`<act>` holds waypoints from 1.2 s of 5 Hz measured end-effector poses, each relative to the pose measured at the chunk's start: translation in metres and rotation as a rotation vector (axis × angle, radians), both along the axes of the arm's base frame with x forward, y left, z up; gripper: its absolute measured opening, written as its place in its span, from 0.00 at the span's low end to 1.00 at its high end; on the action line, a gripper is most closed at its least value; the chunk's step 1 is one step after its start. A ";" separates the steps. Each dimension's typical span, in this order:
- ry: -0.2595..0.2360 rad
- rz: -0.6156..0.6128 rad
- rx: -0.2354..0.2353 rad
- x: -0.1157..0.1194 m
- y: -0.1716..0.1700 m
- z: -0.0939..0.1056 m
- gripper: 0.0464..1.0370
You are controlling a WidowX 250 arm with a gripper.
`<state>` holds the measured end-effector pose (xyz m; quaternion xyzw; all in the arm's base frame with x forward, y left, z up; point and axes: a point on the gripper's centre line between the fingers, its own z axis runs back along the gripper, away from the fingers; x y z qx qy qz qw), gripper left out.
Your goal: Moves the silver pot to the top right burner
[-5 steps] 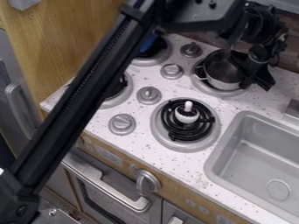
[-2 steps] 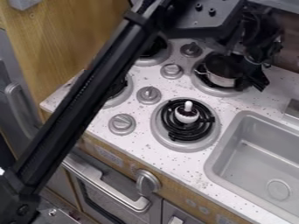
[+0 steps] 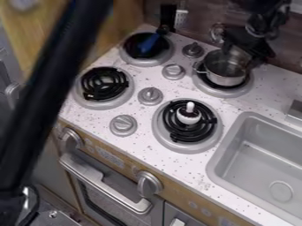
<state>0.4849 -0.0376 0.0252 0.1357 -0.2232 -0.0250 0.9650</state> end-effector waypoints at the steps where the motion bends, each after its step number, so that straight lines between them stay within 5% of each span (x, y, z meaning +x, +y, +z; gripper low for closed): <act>1: 0.122 0.133 -0.013 -0.038 0.009 0.011 0.96; 2: 0.258 0.233 -0.045 -0.076 0.018 0.017 0.96; 4: 0.257 0.231 -0.071 -0.101 0.035 0.029 0.96; 6: 0.236 0.175 -0.158 -0.144 0.023 0.057 0.96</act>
